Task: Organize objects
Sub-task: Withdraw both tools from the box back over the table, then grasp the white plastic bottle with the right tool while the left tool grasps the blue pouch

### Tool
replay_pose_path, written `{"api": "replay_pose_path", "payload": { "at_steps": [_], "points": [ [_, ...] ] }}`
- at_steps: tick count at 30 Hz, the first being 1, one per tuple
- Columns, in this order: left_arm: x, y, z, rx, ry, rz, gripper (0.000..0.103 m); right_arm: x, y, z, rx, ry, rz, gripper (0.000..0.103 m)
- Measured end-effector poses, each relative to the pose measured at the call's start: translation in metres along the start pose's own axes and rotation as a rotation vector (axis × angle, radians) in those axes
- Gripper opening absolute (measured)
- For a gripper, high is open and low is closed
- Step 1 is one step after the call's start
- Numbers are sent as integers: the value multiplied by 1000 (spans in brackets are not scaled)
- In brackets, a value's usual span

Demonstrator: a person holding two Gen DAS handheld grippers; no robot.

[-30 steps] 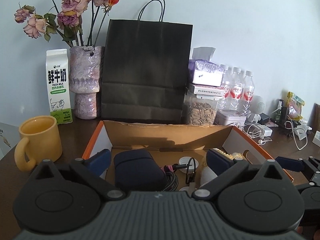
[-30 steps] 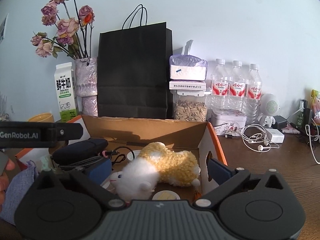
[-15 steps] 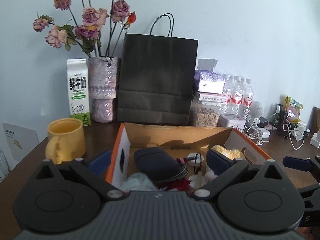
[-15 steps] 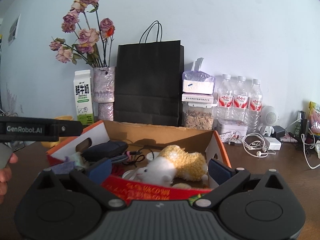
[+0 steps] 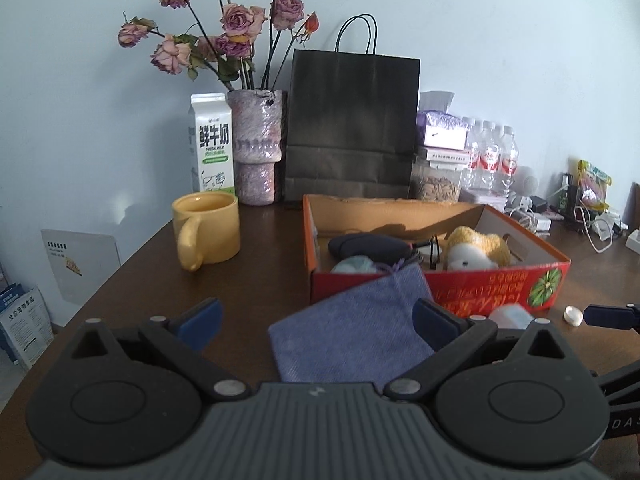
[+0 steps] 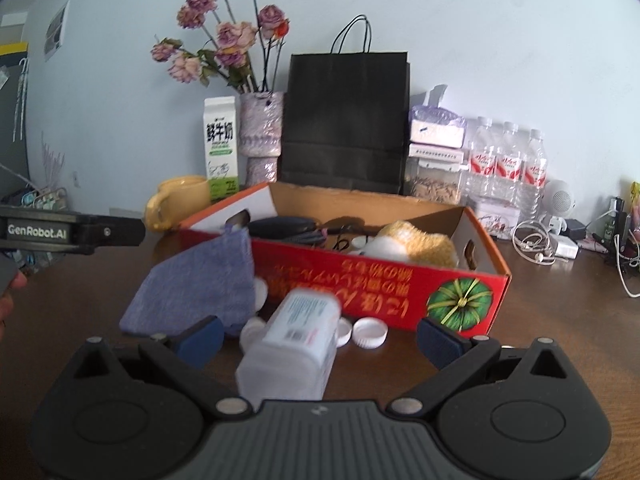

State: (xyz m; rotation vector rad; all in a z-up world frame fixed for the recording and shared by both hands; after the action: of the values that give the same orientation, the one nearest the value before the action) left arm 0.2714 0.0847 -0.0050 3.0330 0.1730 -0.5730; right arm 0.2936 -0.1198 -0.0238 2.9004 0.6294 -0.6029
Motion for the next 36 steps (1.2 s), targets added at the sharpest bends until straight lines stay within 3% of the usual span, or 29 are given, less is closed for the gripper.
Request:
{"api": "replay_pose_path", "payload": {
  "at_steps": [8,14,20,22,24,36],
  "points": [
    [-9,-18,17,-10,-41,-13,103,5,-12,14,16,-59,5,101],
    [2,-18,20,0,-63,6,103,26,-14,14,44,-96,28,89],
    [32,-11,26,28,-114,19,103,41,-11,12,70,-104,51,71],
    [40,-11,27,21,-124,11,103,44,-8,13,82,-107,58,52],
    [46,-9,28,15,-129,15,103,45,-5,15,96,-109,55,43],
    [73,-1,36,21,-184,24,103,41,19,15,99,-60,55,43]
  ]
}}
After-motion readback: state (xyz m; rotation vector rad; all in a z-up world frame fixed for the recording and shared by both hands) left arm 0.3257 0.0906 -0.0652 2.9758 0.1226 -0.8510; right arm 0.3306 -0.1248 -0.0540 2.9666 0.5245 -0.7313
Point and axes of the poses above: each gripper's, at about its wrist camera, not at the fingertips, and x roughly the way its jaws point, y to its right, z to its underside, the point moved 8 cm from there along x, roughly the way its jaws point, and after that the axes turned 3 degrees about y, right-handed, at the moved point
